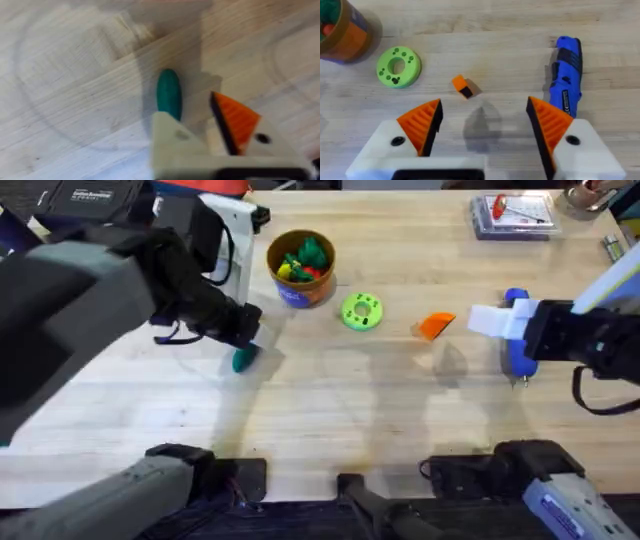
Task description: Pick up the gripper from the table and insert it into the empty holder that is missing its gripper. Then pick up a screw, insert it into the mounting hole, and use the screwdriver to tighten it. Finally, clean up the table by picking up the vegetable and placing it into the bucket.
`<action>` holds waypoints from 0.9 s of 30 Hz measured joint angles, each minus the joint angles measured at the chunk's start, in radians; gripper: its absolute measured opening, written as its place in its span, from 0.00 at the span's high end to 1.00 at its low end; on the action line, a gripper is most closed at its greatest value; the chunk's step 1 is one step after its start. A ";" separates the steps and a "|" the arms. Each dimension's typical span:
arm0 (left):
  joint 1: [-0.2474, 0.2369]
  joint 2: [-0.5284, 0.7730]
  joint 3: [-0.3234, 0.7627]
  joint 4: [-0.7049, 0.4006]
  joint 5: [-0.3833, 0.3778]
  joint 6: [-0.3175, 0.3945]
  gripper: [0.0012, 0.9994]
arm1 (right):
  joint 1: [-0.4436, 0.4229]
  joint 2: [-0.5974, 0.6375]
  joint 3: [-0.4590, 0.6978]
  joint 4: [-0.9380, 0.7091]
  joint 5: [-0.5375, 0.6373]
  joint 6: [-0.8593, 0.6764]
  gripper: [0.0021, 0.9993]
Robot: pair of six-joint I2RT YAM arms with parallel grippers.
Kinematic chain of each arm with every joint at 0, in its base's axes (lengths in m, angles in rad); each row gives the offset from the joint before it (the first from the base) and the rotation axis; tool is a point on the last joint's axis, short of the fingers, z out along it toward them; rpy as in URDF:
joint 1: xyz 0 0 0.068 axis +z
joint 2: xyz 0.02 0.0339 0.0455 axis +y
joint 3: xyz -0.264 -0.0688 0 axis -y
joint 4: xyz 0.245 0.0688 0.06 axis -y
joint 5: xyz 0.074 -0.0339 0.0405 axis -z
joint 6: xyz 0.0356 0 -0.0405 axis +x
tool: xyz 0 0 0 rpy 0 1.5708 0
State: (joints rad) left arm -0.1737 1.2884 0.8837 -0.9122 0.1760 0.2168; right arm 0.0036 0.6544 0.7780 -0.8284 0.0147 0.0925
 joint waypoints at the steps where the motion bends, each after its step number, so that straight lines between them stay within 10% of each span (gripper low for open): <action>1: -0.008 -0.032 0.000 -0.006 0.000 0.004 0.60 | 0.000 0.000 0.000 0.000 0.000 0.000 0.01; 5: -0.055 -0.202 0.000 -0.023 0.001 0.012 0.04 | 0.000 0.000 0.000 -0.009 0.000 0.000 0.01; 18: -0.156 -0.627 0.000 0.312 0.215 0.020 0.01 | 0.000 0.000 0.000 -0.210 0.000 -0.004 0.01; 27: -0.156 -0.669 0.000 0.202 0.247 0.020 0.01 | 0.000 0.000 0.000 -0.314 0.000 -0.004 0.01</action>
State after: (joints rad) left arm -0.3298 0.6189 0.8837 -0.7104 0.4232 0.2367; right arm 0.0036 0.6544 0.7784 -1.1423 0.0147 0.0883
